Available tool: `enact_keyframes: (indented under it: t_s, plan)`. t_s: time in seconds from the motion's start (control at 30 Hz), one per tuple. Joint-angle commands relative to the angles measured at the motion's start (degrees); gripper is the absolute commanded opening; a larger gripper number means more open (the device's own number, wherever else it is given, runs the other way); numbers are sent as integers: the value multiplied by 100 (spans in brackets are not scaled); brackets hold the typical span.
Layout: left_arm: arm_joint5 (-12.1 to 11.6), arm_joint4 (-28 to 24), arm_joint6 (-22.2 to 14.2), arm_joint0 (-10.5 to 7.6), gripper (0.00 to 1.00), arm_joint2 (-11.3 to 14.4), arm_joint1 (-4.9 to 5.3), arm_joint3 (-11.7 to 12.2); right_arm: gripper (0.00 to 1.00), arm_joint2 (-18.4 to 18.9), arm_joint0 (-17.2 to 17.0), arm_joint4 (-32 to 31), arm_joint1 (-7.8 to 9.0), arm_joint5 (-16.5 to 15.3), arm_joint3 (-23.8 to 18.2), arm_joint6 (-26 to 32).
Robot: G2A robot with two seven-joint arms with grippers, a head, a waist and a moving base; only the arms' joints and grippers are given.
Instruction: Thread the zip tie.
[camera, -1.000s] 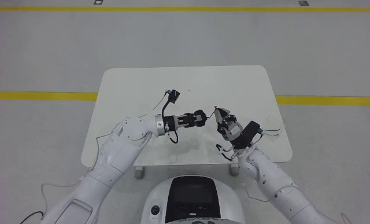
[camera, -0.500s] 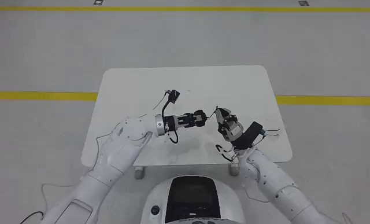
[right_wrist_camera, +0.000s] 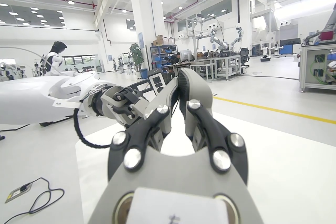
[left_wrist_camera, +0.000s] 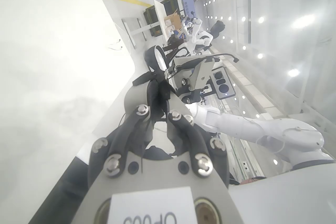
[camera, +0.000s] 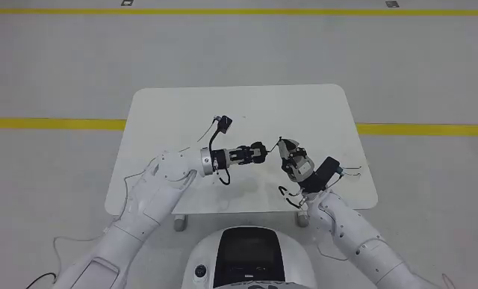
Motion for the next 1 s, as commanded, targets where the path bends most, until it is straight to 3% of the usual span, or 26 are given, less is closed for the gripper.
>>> enact_keyframes:
  t_s: [0.0, 0.97]
  plan:
    - [0, 0, 0, 0, 0, 0, 0, 0, 0, 2, 1, 1, 1, 0, 2, 12]
    - [0, 0, 0, 0, 0, 0, 0, 0, 0, -35, 56, 2, -23, 0, 79, 96]
